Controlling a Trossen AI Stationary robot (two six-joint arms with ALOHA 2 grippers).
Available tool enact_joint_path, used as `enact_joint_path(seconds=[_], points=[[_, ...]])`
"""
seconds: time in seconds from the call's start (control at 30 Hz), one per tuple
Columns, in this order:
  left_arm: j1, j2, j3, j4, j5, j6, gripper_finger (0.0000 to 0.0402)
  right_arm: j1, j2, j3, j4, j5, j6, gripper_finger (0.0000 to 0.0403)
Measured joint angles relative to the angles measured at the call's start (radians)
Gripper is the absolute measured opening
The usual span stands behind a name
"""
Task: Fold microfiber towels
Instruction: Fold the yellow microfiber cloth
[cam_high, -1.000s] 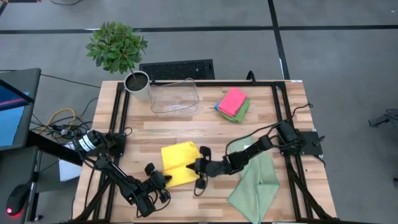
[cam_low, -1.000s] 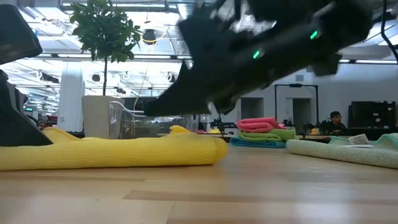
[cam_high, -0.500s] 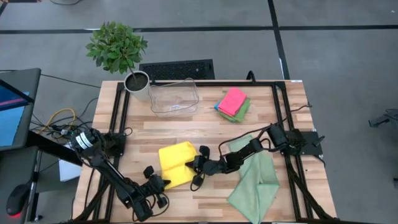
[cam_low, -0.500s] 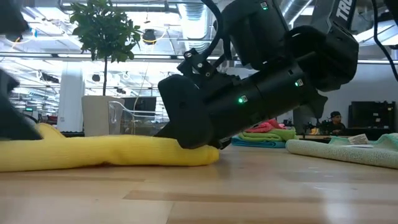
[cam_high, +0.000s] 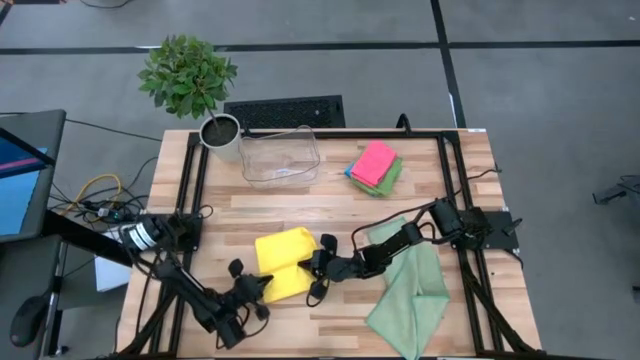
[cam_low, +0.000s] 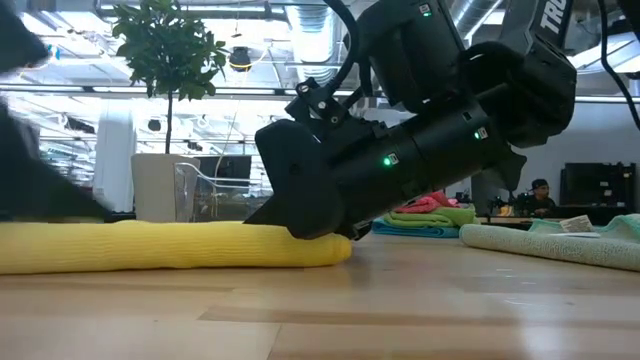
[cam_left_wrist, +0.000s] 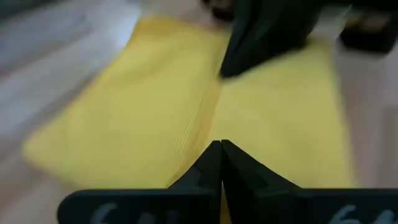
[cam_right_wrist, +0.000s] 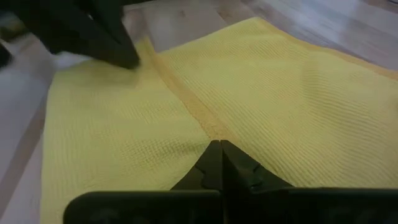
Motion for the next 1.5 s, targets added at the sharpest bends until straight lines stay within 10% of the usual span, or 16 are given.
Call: enact_joint_path(seconds=[0.37,0.93,1.17,1.3,1.5], points=[[-0.038,0.085,-0.011,-0.015,0.004,-0.209,0.0000,0.032,-0.140,-0.004,0.058,-0.008,-0.123,0.0016],[-0.041,0.087,-0.010,0.047,-0.013,-0.209,0.0000,0.083,0.095,0.046,0.264,-0.137,0.013,0.0018],[-0.048,-0.049,0.060,-0.221,0.017,-0.226,0.0000,0.080,0.101,0.046,0.256,-0.141,0.015,0.0019],[-0.062,-0.170,0.105,-0.273,-0.077,-0.120,0.0000,0.080,0.101,0.046,0.252,-0.142,0.015,0.0017],[-0.080,-0.125,0.078,0.130,-0.158,0.277,0.0000,0.080,0.101,0.044,0.268,-0.133,0.023,0.0024]])
